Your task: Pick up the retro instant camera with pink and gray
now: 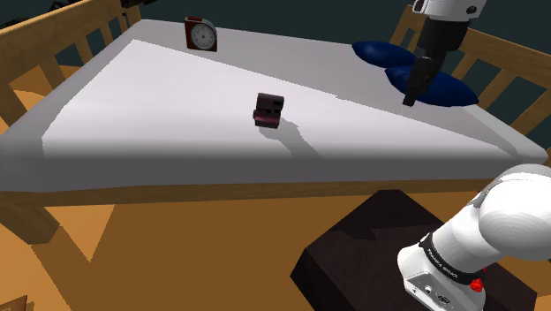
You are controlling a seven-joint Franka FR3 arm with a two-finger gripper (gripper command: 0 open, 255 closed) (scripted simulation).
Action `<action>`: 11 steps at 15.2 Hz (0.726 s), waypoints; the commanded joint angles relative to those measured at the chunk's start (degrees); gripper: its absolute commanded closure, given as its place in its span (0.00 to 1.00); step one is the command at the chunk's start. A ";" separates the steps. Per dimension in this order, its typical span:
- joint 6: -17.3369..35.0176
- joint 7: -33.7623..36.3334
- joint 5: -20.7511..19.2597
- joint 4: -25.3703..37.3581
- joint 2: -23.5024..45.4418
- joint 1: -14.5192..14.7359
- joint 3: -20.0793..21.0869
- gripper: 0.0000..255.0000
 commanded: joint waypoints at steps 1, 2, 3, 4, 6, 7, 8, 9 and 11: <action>0.00 0.00 0.00 0.00 0.00 0.00 0.00 0.00; 1.59 -0.12 0.38 0.43 1.76 0.32 0.13 0.00; 3.14 -0.26 0.76 0.92 3.55 0.65 0.26 0.00; 4.65 -0.40 1.13 1.49 5.35 0.98 0.40 0.00; 7.51 -0.73 1.85 2.83 9.02 1.62 0.69 0.00; 8.86 -0.91 2.20 3.60 10.88 1.92 0.85 0.00; 10.16 -1.10 2.54 4.44 12.75 2.22 1.01 0.00; 11.40 -1.29 2.87 5.35 14.63 2.52 1.17 0.00; 13.71 -1.70 3.51 7.36 18.41 3.13 1.51 0.00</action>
